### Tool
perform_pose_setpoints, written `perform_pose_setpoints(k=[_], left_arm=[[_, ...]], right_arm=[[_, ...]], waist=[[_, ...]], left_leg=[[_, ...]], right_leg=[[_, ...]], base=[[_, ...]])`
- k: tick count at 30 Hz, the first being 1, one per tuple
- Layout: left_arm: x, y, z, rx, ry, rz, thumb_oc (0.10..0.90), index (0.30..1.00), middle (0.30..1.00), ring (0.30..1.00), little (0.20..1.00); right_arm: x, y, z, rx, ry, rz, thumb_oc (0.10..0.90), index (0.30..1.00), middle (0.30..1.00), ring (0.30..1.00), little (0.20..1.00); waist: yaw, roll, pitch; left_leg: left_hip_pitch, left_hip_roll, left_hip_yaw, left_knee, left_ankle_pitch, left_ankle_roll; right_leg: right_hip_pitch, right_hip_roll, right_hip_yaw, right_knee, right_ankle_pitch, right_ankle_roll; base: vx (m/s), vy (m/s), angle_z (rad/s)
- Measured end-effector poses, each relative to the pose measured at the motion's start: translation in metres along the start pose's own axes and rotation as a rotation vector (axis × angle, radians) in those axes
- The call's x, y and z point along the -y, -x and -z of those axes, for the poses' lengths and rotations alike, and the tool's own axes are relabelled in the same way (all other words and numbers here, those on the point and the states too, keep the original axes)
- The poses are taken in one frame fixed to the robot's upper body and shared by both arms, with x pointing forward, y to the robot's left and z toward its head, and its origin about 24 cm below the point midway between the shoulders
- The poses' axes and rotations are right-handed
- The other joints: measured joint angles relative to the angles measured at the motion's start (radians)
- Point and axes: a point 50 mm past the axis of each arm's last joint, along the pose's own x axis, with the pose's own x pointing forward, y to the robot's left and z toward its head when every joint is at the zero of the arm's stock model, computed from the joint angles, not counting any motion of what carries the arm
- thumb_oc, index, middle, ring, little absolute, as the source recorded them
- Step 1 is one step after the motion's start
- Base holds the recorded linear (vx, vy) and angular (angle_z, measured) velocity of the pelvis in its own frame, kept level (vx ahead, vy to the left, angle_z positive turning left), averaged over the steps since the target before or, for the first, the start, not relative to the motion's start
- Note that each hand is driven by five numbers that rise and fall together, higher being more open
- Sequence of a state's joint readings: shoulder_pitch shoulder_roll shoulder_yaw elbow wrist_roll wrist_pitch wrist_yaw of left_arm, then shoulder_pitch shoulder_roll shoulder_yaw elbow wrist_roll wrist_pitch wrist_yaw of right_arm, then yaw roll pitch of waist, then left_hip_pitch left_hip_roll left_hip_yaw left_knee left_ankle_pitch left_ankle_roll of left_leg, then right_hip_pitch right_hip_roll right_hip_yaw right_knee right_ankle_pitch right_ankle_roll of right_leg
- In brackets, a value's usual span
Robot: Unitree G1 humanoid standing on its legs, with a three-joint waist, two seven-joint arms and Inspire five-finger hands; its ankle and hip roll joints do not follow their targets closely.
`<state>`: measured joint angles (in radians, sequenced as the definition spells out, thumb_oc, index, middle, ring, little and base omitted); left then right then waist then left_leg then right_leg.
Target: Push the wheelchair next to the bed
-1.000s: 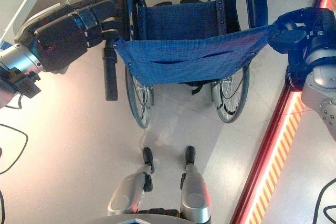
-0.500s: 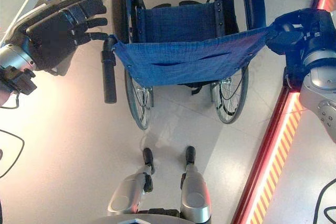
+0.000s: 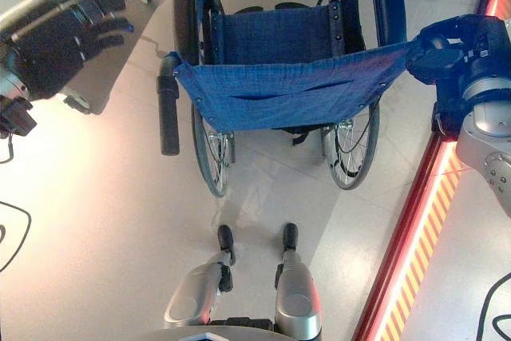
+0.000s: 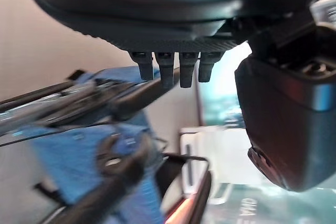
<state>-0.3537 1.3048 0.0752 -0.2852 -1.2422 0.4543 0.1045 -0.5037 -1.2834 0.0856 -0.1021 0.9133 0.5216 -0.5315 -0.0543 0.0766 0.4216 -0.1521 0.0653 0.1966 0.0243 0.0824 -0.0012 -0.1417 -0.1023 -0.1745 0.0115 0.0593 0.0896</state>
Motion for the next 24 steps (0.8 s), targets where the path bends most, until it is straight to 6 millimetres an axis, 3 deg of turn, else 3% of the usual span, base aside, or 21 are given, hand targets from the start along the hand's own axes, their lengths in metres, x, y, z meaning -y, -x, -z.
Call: perform_pose_setpoints(k=[5, 24], left_arm=[[-0.006, 0.001, 0.017, -0.075, 0.016, 0.011, 0.800, 0.900, 0.900, 0.900, 0.900], [0.003, 0.002, 0.029, -0.154, 0.019, 0.145, 0.800, 0.900, 0.900, 0.900, 0.900]], right_arm=[[0.001, 0.000, 0.001, -0.003, 0.000, 0.003, 0.400, 0.300, 0.300, 0.300, 0.300], [0.002, 0.000, 0.000, 0.002, 0.000, 0.013, 0.400, 0.300, 0.300, 0.300, 0.300]], waist=[[0.003, 0.000, 0.000], [-0.008, 0.010, 0.003]], left_leg=[[-0.001, 0.000, -0.001, 0.001, 0.000, 0.000], [-0.014, 0.004, -0.024, 0.002, 0.006, -0.009]], right_leg=[[0.000, -0.001, -0.002, 0.000, 0.000, 0.000], [-0.001, -0.001, -0.027, 0.007, -0.005, -0.006]], base=[[0.00, 0.000, 0.00], [0.00, -0.002, 0.02]])
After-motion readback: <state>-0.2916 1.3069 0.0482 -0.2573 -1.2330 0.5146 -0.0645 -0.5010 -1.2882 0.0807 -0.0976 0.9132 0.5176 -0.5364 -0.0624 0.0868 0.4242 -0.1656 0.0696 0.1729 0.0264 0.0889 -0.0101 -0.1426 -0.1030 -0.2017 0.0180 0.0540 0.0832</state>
